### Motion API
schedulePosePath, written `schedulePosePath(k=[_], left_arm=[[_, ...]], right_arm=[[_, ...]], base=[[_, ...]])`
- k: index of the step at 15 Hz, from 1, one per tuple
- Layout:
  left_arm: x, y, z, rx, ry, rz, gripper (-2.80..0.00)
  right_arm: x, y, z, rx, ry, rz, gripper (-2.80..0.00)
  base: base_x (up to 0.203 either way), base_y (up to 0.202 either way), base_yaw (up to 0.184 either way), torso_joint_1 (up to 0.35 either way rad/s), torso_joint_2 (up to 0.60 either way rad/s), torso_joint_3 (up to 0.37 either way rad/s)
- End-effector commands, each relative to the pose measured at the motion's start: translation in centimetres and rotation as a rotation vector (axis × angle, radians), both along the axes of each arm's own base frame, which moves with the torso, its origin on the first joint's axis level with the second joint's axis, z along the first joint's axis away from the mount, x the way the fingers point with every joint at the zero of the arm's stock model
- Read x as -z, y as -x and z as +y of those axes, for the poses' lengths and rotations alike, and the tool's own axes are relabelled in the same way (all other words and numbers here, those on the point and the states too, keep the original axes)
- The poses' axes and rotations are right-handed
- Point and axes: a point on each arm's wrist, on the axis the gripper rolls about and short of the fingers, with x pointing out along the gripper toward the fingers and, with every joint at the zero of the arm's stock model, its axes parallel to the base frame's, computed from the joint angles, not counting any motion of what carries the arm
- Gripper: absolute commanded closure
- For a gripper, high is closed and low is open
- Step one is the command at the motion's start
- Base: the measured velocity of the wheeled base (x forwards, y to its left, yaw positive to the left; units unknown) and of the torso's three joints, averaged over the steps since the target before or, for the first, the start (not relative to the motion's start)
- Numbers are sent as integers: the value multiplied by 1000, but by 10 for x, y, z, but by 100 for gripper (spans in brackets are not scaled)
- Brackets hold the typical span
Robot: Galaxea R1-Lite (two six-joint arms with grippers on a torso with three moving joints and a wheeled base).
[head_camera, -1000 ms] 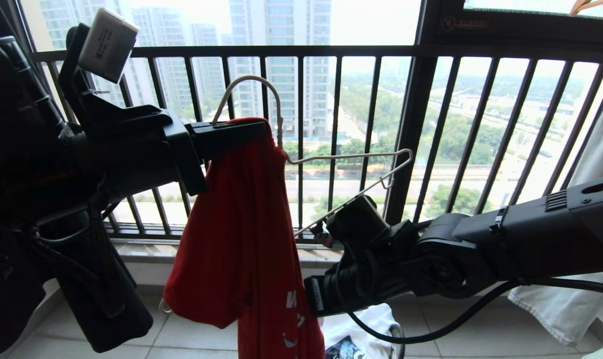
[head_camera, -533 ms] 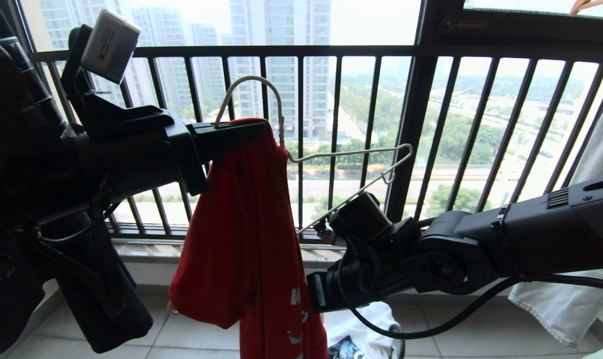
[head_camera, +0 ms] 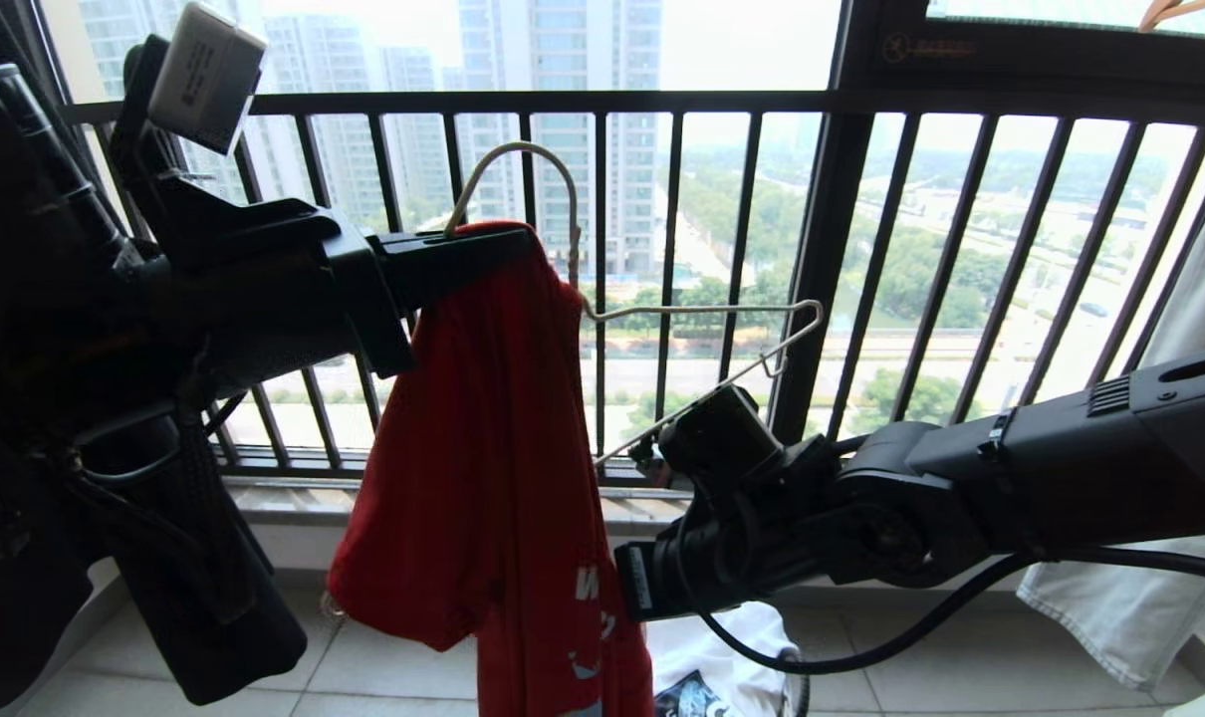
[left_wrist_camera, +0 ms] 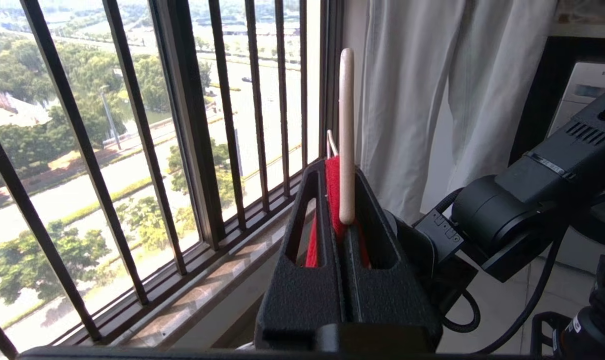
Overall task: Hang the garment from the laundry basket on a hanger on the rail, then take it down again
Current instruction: Hang the clothes on the clothes rack
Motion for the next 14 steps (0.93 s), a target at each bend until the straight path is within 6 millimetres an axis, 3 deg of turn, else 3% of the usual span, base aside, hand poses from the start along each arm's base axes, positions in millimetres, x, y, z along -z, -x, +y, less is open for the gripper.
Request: schedulePosePath(k=[1, 14], left_arm=[[-7, 1, 1, 14, 76, -4, 0], [-7, -1, 0, 11, 91, 8, 0]], right_arm=[[1, -2, -1, 5, 2, 4, 0], [0, -7, -6, 24, -1, -2, 0]], base=[[0, 0, 0, 0, 0, 0], [0, 0, 0, 0, 0, 0]])
